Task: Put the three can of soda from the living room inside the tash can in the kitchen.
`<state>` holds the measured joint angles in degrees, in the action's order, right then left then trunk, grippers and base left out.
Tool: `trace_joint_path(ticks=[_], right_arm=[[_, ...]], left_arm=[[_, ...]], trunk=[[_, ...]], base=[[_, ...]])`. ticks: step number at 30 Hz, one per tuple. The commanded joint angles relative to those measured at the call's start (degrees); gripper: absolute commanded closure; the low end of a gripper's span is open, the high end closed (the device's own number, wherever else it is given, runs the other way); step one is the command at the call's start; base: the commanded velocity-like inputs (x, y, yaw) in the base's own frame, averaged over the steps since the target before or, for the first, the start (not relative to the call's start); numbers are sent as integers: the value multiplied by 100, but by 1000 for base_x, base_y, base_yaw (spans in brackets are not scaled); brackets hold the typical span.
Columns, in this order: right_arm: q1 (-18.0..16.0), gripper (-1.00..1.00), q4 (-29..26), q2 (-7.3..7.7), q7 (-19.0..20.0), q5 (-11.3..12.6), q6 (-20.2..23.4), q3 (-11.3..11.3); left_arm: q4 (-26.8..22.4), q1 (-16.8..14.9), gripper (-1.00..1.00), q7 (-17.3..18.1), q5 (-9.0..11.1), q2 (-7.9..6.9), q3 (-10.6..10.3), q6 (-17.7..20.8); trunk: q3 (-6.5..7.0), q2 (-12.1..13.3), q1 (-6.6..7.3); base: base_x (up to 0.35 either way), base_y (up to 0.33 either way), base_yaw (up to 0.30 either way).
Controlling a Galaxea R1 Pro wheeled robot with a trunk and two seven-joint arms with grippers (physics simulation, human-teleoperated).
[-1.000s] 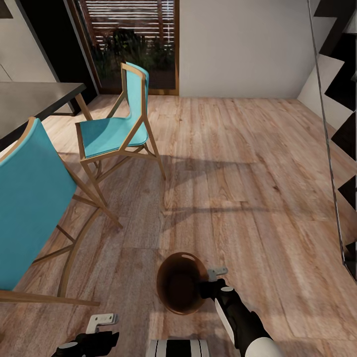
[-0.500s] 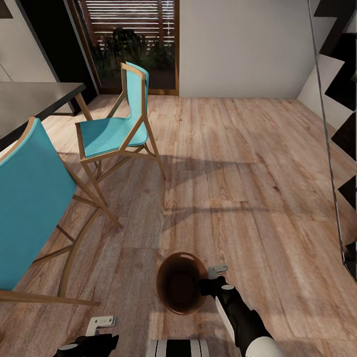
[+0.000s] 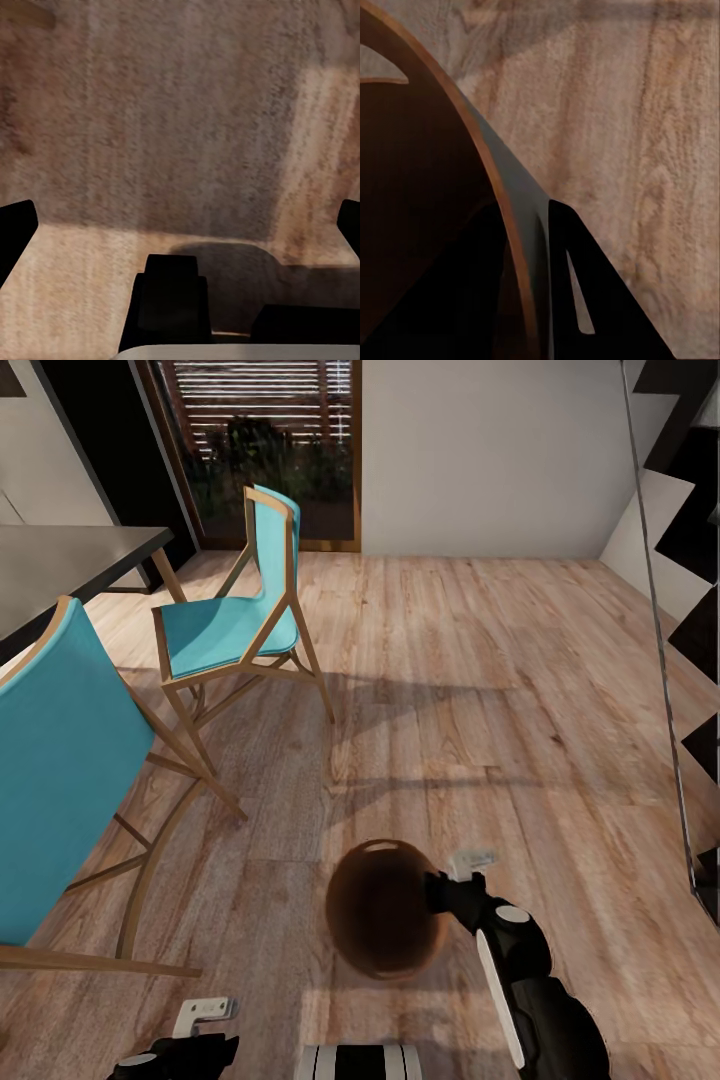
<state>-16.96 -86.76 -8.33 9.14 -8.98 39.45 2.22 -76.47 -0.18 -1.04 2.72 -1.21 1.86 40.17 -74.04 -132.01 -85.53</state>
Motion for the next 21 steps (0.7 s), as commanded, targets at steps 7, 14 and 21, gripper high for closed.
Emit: trace_joint_path(ticks=[7,14,21], right_arm=[[10,100,-302,584,896,26,47,-80],[34,100,-282,685,2106,-6,337,-1208],[35,100,-232,692,2252,-64,554,-1439]], left_arm=[[0,1,-100,-1,0,-1,3,0],[0,0,-100,7,2,-2,3,0],[0,3,-100,16,9,-2,7,0]], trunk=[[1,0,1],[1,0,1],[1,0,1]], base=[[0,0,0],[0,0,0],[0,0,0]])
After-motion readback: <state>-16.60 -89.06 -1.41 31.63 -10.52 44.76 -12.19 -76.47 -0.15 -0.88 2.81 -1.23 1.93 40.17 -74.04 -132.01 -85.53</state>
